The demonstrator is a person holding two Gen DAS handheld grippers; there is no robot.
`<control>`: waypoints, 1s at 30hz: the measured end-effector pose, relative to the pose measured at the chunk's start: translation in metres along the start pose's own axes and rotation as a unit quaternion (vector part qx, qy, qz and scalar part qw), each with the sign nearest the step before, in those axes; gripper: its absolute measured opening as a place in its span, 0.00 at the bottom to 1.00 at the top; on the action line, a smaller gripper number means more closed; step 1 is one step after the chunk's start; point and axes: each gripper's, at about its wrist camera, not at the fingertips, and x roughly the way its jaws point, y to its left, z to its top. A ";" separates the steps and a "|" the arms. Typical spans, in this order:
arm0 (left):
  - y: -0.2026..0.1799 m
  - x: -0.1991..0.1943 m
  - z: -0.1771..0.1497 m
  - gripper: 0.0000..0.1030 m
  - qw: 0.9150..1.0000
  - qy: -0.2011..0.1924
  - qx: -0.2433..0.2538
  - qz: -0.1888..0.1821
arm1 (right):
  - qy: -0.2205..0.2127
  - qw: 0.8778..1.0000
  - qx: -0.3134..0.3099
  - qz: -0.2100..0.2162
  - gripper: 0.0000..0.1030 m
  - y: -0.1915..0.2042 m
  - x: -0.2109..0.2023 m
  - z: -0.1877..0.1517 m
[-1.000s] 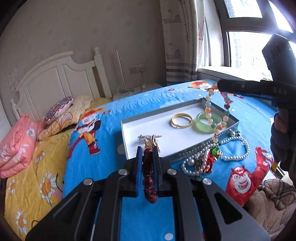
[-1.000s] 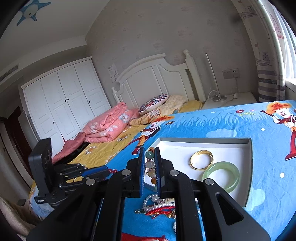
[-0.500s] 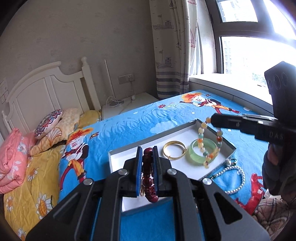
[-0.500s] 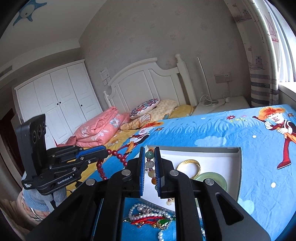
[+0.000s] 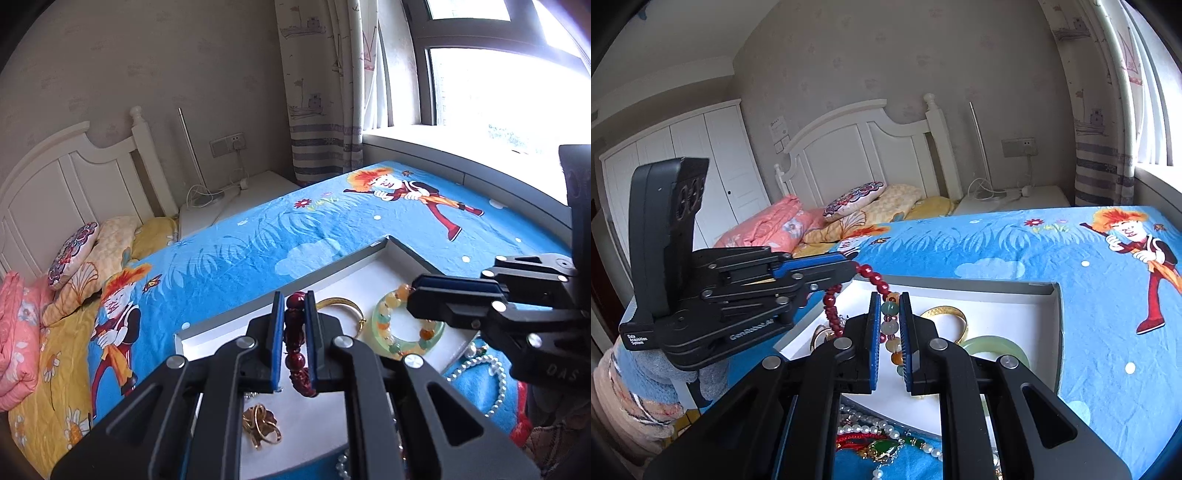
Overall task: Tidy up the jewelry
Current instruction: 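Lower both bead bracelets into the tray and open both tools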
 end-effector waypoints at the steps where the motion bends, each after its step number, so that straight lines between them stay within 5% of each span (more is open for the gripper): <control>1: 0.001 0.004 0.000 0.10 1.000 0.002 0.000 0.000 | 0.002 1.000 -0.006 -0.003 0.11 0.002 0.002 -0.001; 9: 0.030 0.048 -0.005 0.11 0.998 0.046 -0.008 0.034 | 0.049 0.999 -0.021 -0.003 0.12 0.011 0.045 -0.007; 13: 0.047 0.049 -0.010 0.30 0.997 0.048 -0.035 0.042 | 0.069 0.998 -0.013 0.007 0.18 0.013 0.056 -0.009; 17: 0.052 0.041 -0.014 0.36 0.997 0.043 -0.036 0.052 | 0.049 0.999 -0.002 0.006 0.44 0.007 0.045 -0.005; 25: 0.051 0.019 -0.024 0.76 0.997 0.022 -0.038 0.069 | 0.006 0.999 0.038 -0.005 0.46 -0.021 0.015 0.010; 30: 0.040 -0.002 -0.037 0.86 0.995 0.010 -0.037 0.090 | -0.004 0.998 0.057 -0.011 0.46 -0.034 0.000 0.009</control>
